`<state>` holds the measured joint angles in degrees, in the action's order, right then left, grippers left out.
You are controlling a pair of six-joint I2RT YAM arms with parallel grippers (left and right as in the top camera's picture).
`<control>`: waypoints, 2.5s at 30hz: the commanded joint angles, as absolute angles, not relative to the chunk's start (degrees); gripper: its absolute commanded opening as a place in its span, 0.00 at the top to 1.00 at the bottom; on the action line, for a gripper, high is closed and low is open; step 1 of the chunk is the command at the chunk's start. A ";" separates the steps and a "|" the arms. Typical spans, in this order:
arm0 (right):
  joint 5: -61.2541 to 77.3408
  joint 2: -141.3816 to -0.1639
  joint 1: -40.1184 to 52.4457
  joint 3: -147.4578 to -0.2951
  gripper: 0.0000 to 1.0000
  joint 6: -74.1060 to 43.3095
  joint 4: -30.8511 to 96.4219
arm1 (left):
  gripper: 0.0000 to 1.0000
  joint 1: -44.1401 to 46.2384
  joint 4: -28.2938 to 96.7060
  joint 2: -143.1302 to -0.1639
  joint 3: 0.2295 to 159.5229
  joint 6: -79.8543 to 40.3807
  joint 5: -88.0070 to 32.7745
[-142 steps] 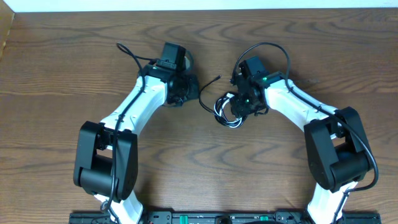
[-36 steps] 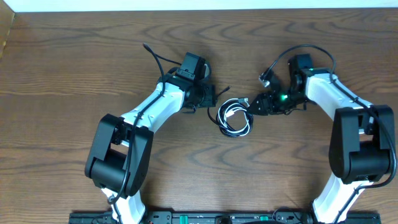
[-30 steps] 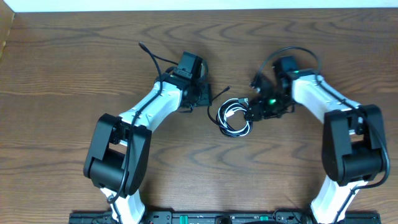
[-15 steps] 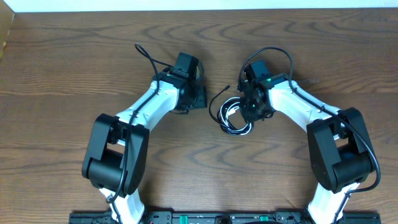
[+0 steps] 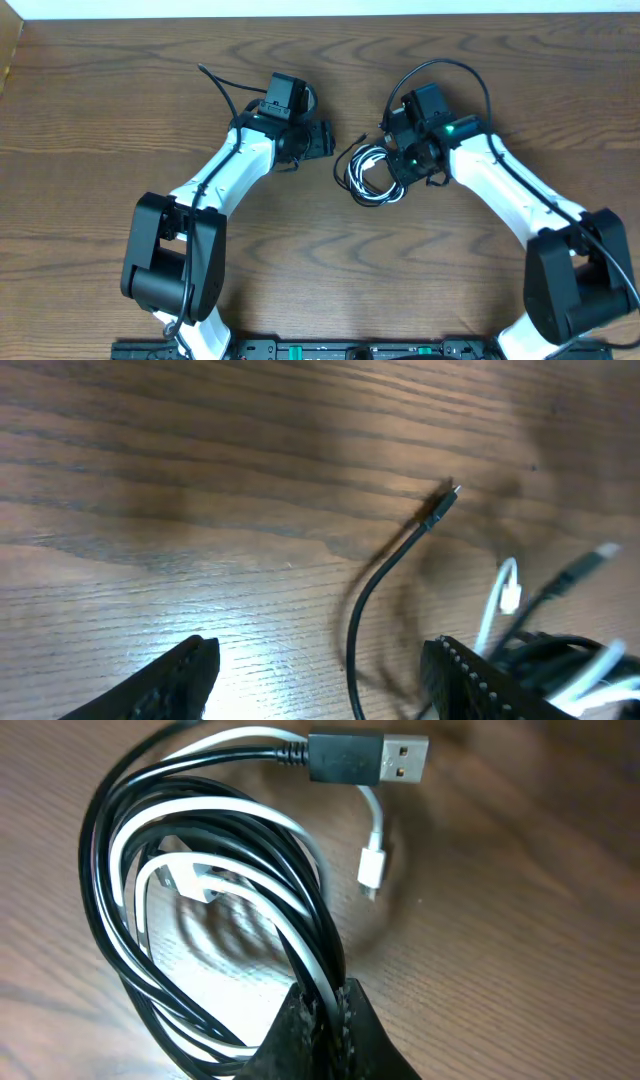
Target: Untangle cables
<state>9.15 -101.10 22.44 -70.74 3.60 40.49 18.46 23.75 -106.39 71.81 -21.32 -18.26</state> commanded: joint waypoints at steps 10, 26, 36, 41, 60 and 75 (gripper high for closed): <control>19.64 -95.68 22.65 -70.78 0.99 11.73 40.32 | 0.31 11.55 20.18 -105.23 72.88 -21.69 -44.93; 23.99 -95.20 22.48 -70.78 0.99 13.41 40.77 | 0.31 11.97 22.68 -108.03 72.44 -21.67 -47.59; 23.99 -95.20 22.48 -70.78 0.99 13.39 40.95 | 0.33 15.00 22.57 -109.01 72.42 -21.69 -45.12; 23.99 -95.20 22.46 -70.78 0.99 13.39 41.04 | 0.56 16.88 22.61 -110.65 72.42 -21.69 -42.72; 15.97 -95.29 19.97 -69.73 0.99 11.18 42.92 | 0.92 16.75 24.38 -111.77 72.38 -21.69 -31.42; 5.37 -95.74 19.94 -66.94 0.99 11.22 42.87 | 0.92 16.80 32.34 -111.77 72.31 -21.69 -19.94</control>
